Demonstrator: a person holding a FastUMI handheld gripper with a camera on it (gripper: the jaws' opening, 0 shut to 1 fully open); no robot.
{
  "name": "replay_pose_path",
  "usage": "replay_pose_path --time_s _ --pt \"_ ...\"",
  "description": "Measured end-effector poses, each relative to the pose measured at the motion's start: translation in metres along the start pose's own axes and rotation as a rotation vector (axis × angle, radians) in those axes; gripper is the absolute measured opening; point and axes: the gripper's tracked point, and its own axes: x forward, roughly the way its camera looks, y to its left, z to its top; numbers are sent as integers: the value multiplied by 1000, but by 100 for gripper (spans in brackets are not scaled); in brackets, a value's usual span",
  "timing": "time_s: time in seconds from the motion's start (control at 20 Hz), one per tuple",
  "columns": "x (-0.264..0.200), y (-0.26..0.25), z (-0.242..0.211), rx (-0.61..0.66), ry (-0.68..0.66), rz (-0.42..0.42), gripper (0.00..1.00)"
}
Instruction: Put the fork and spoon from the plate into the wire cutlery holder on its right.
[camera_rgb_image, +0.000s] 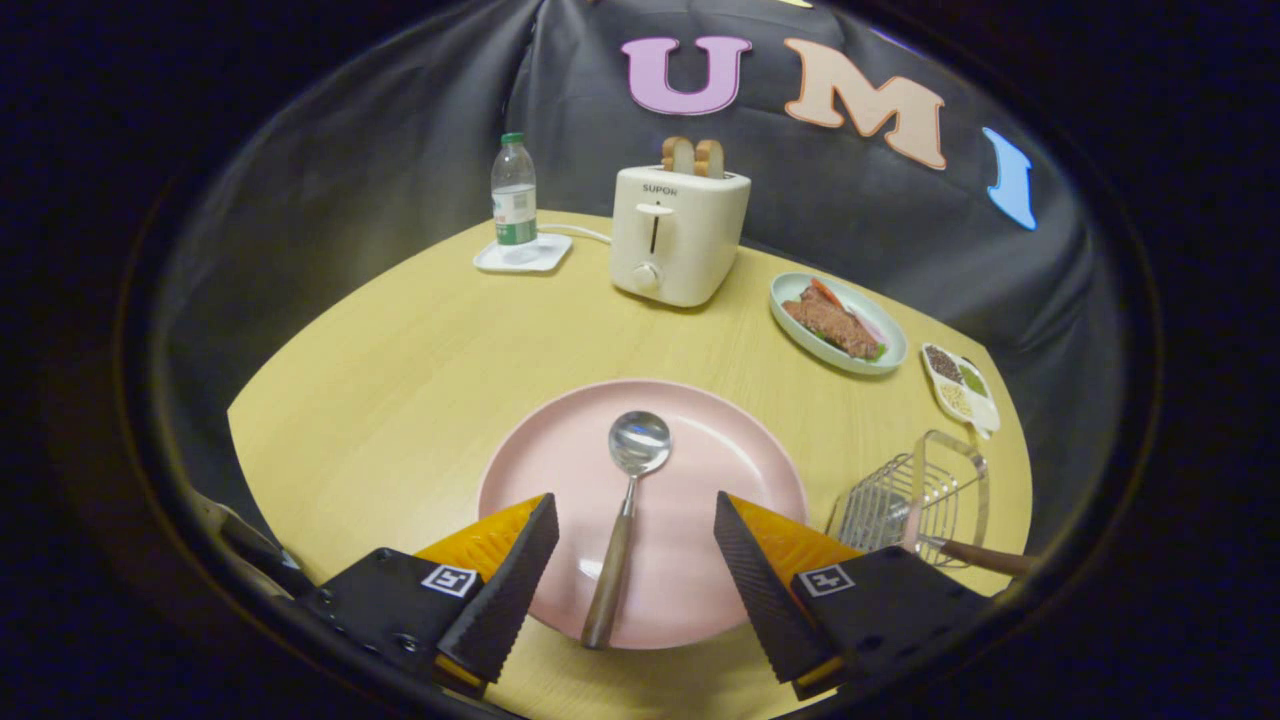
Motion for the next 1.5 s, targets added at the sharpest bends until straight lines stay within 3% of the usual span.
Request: replay_pose_path --time_s 0.25,0.35,0.95,1.1,1.5 --pt "12 4 -18 3 38 -2 100" --pt "15 4 -23 5 52 -2 94" --pt "20 4 -33 19 101 4 19" --pt "21 4 -35 23 111 3 11" --pt "10 2 -31 26 178 35 8"
